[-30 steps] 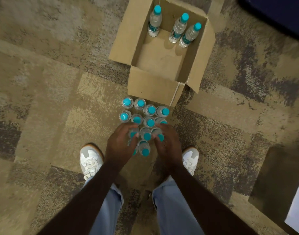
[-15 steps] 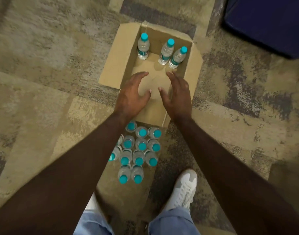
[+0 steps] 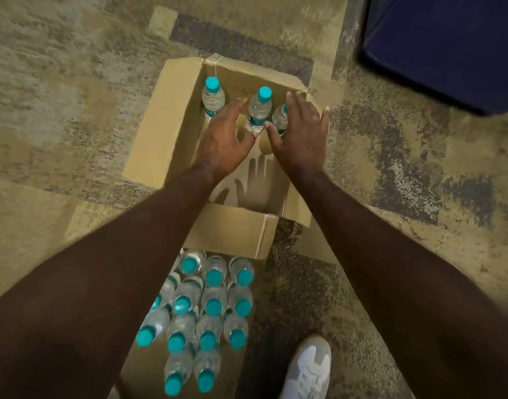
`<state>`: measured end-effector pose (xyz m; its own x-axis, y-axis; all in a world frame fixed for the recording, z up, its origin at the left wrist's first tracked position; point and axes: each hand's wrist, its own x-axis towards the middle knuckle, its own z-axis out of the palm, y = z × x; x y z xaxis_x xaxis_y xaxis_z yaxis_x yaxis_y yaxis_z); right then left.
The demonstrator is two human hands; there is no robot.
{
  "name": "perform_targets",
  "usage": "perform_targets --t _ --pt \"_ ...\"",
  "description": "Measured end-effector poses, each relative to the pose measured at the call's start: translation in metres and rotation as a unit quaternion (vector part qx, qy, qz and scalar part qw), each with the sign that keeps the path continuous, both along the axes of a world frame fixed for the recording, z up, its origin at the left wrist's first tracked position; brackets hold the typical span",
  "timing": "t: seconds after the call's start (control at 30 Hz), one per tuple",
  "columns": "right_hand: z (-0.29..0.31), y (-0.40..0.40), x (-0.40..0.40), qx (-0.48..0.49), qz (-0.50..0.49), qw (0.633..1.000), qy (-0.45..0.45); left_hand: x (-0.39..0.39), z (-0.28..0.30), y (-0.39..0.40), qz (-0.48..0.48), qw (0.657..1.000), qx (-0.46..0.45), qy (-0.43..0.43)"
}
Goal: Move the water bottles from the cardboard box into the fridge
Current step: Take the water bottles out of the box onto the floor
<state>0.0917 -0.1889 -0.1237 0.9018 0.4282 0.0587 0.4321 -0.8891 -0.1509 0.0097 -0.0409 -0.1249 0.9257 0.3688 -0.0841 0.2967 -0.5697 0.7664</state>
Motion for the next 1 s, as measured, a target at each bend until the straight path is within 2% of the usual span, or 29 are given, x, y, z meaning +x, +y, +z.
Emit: perform_targets --t 0.13,0.37,0.5,0.67,1.0 --pt "-0.012 -0.004 0.024 -0.01 -0.014 1.0 -0.009 0.03 -0.014 0.003 0.014 1.0 -0.013 0.014" --pt "-0.019 -0.005 0.046 -0.081 0.021 0.996 -0.019 0.065 -0.023 0.002 -0.008 1.0 0.026 -0.003" --pt "-0.024 -0.001 0.052 -0.121 0.021 0.992 -0.035 0.084 -0.03 -0.003 -0.026 0.999 0.026 0.016" --pt "-0.023 0.006 0.051 -0.149 0.009 0.987 -0.056 0.096 -0.033 -0.008 -0.008 0.997 0.071 0.03" --pt "-0.022 -0.009 0.046 -0.054 0.036 0.995 -0.071 0.088 -0.031 -0.002 0.056 0.994 0.078 0.053"
